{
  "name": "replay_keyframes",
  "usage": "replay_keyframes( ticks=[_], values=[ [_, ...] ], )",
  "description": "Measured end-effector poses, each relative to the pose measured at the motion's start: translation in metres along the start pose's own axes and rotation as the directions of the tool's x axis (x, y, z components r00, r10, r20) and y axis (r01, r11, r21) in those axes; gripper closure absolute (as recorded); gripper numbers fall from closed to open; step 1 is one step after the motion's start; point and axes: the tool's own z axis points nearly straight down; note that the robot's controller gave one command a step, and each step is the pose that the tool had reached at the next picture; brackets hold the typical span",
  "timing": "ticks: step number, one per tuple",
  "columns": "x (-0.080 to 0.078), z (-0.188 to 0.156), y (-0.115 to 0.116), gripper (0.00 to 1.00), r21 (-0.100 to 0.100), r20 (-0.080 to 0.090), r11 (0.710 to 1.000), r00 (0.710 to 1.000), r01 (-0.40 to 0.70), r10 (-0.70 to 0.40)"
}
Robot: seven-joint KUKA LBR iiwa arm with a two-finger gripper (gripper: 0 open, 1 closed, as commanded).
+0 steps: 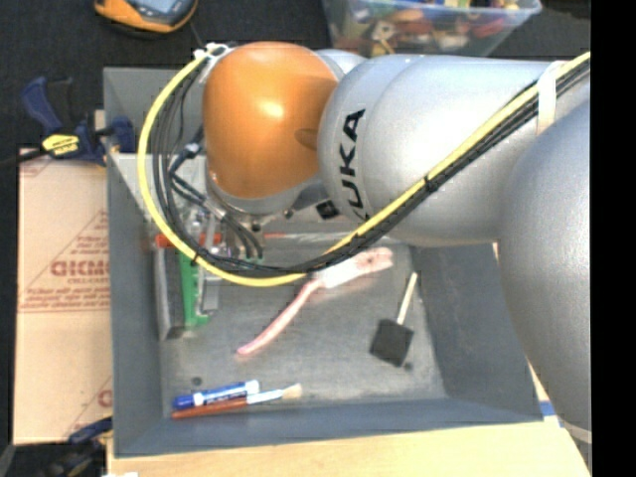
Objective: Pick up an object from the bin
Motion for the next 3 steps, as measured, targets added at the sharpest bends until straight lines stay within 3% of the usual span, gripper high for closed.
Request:
replay_keyframes(
  ticks=[1, 2, 3],
  values=[
    [-0.022, 0.095, 0.001, 0.0, 0.001, 0.003, 0.98, 0.98, 0.197, -0.197],
    [-0.032, 0.098, 0.003, 0.0, 0.001, 0.005, 0.889, 0.889, 0.458, -0.458],
    [-0.041, 0.117, 0.003, 0.0, 0.001, 0.005, 0.771, 0.771, 0.637, -0.637]
  ],
)
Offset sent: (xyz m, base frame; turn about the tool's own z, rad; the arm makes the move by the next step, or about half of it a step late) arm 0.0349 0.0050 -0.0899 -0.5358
